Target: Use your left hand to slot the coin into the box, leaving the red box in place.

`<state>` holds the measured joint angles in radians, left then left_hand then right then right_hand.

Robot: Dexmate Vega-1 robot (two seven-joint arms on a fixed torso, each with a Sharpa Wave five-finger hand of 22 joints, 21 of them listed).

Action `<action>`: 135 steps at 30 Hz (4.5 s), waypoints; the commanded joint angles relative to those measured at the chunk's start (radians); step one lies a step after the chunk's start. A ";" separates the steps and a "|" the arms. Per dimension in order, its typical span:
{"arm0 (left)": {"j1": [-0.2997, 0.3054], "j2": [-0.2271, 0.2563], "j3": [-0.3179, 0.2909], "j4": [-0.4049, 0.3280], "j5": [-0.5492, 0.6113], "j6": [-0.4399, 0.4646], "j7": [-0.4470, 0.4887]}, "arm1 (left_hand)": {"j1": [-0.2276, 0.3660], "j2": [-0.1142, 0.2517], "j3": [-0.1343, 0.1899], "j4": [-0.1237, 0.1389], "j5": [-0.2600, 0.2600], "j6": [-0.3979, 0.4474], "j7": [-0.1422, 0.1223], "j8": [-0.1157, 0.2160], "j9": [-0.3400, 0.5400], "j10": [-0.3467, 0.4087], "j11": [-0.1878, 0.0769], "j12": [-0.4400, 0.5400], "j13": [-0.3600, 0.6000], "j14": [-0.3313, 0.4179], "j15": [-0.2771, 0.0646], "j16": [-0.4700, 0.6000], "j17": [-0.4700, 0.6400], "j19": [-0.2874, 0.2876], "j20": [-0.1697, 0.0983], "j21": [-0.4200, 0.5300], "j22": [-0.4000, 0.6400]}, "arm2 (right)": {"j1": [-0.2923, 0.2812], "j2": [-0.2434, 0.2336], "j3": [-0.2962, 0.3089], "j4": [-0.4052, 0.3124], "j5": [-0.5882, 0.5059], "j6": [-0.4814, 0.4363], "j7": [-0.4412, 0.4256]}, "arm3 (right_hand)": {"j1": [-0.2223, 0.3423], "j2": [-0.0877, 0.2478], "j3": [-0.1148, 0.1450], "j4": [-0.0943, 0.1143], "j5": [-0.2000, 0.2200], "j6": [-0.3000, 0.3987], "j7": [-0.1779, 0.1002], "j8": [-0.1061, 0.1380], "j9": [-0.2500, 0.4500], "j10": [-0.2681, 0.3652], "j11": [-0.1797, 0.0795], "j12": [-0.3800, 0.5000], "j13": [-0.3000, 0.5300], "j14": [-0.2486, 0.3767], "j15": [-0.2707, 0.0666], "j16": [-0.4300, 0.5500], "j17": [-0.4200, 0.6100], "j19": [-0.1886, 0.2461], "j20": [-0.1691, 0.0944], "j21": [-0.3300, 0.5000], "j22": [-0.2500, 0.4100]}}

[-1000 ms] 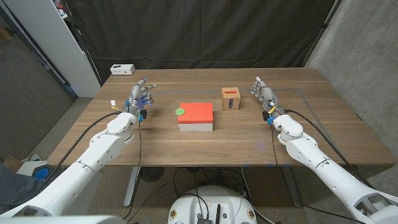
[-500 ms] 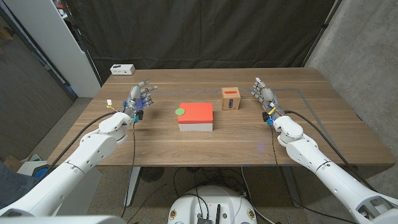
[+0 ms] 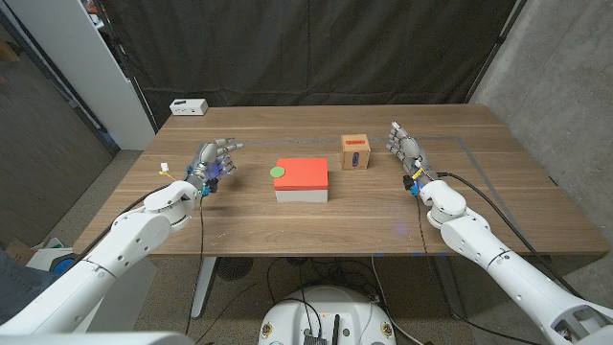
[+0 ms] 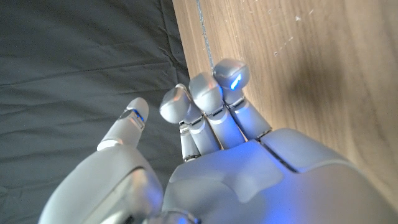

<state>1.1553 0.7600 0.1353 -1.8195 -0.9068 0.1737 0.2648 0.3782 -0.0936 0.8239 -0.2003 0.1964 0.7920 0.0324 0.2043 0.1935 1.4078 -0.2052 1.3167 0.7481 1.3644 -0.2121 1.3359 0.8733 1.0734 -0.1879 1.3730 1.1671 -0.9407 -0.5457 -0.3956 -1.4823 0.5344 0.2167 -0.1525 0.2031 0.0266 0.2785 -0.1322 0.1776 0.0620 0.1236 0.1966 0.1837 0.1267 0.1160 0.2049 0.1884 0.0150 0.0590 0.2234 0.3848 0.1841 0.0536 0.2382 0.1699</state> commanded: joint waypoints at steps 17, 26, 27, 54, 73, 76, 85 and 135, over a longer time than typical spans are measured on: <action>0.002 0.230 -0.044 -0.227 -0.181 0.453 0.185 | 0.094 -0.015 -0.037 0.022 0.000 0.057 -0.001 0.004 0.010 0.006 -0.003 0.048 -0.013 0.007 0.001 0.029 -0.024 -0.007 -0.024 0.022 -0.026 | -0.015 -0.025 -0.004 -0.035 -0.008 -0.030 -0.002 | -0.002 0.010 0.008 -0.005 -0.002 0.013 0.029 0.008 0.003 0.015 0.006 0.005 0.006 0.006 0.007 0.002 -0.001 0.010 0.002 -0.008 0.005; -0.030 0.274 -0.029 -0.265 -0.195 0.531 0.208 | 0.109 -0.010 -0.047 0.024 0.001 0.059 0.009 -0.002 0.011 0.001 -0.004 0.061 -0.020 0.001 0.001 0.034 -0.024 -0.012 -0.024 0.027 -0.035 | -0.035 -0.037 0.002 -0.049 -0.005 -0.031 -0.002 | -0.002 0.010 0.008 -0.005 -0.003 0.013 0.029 0.007 0.003 0.017 0.007 0.004 0.007 0.008 0.008 0.002 -0.002 0.011 0.003 -0.010 0.005; -0.036 0.277 -0.025 -0.269 -0.197 0.540 0.213 | 0.112 -0.010 -0.050 0.024 0.002 0.062 0.010 -0.002 0.012 -0.001 -0.004 0.062 -0.022 0.002 0.001 0.036 -0.024 -0.013 -0.024 0.029 -0.037 | -0.038 -0.037 0.003 -0.050 -0.003 -0.030 -0.003 | -0.002 0.010 0.008 -0.005 -0.003 0.014 0.028 0.007 0.003 0.017 0.007 0.004 0.007 0.008 0.009 0.002 -0.002 0.011 0.003 -0.010 0.005; -0.205 0.261 0.159 -0.289 -0.129 0.650 0.192 | 0.109 -0.030 -0.103 0.036 -0.006 0.070 0.021 -0.012 0.007 -0.008 -0.004 0.093 -0.055 -0.008 0.001 0.041 -0.022 -0.026 -0.024 0.056 -0.060 | -0.059 -0.054 0.015 -0.052 0.013 -0.019 0.016 | -0.004 0.011 0.008 -0.006 -0.003 0.022 0.025 0.008 0.003 0.022 0.005 0.004 0.007 0.011 0.009 0.002 -0.004 0.014 0.006 -0.016 0.005; -0.266 0.212 0.220 -0.300 -0.075 0.714 0.213 | 0.120 -0.029 -0.102 0.025 -0.005 0.083 0.014 -0.010 0.007 -0.008 -0.005 0.103 -0.069 -0.005 0.001 0.041 -0.026 -0.024 -0.025 0.062 -0.065 | -0.076 -0.063 0.023 -0.055 0.016 -0.007 0.019 | -0.005 0.012 0.007 -0.007 -0.003 0.035 0.022 0.010 0.003 0.029 0.005 0.005 0.008 0.018 0.012 0.004 -0.006 0.021 0.009 -0.019 0.006; -0.268 0.205 0.222 -0.300 -0.067 0.711 0.213 | 0.141 -0.021 -0.096 0.022 -0.002 0.087 0.013 -0.009 0.008 -0.011 -0.005 0.104 -0.072 -0.004 0.001 0.043 -0.027 -0.025 -0.025 0.064 -0.065 | -0.080 -0.061 0.025 -0.058 0.019 -0.008 0.015 | -0.005 0.012 0.007 -0.007 -0.003 0.035 0.022 0.010 0.003 0.030 0.005 0.005 0.008 0.019 0.013 0.004 -0.007 0.021 0.009 -0.019 0.006; -0.286 0.184 0.238 -0.292 -0.050 0.730 0.214 | 0.171 -0.012 -0.090 0.021 0.000 0.092 0.014 -0.008 0.010 -0.014 -0.005 0.101 -0.081 -0.003 0.000 0.047 -0.027 -0.029 -0.025 0.070 -0.062 | -0.089 -0.066 0.029 -0.066 0.018 -0.009 0.010 | -0.006 0.012 0.007 -0.007 -0.003 0.038 0.021 0.010 0.003 0.035 0.006 0.006 0.008 0.021 0.014 0.004 -0.007 0.023 0.013 -0.021 0.006; -0.362 0.084 0.336 -0.265 0.109 0.841 0.190 | 0.121 -0.021 -0.116 0.034 -0.007 0.106 0.005 -0.007 0.013 -0.015 -0.005 0.125 -0.097 -0.009 0.002 0.041 -0.015 -0.034 -0.025 0.085 -0.075 | -0.115 -0.074 0.053 -0.052 0.046 0.014 0.023 | -0.009 0.013 0.005 -0.008 -0.003 0.055 0.013 0.010 0.004 0.058 0.006 0.009 0.009 0.030 0.013 0.005 -0.012 0.032 0.018 -0.027 0.006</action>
<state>0.8094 0.8699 0.4576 -2.0985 -0.8184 0.9948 0.4610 0.5002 -0.1235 0.7035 -0.1658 0.1883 0.8770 0.0288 0.1896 0.2023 1.3997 -0.2052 1.4355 0.6483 1.3575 -0.2125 1.3806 0.8594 1.0399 -0.1715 1.4543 1.0893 -1.0496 -0.6225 -0.3516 -1.5452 0.5671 0.2177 -0.1354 0.1990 0.0306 0.2825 -0.1362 0.1777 0.1058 0.1264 0.2042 0.1835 0.1732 0.1198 0.2110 0.1929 0.0401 0.0694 0.2234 0.3709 0.2074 0.0695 0.2147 0.1749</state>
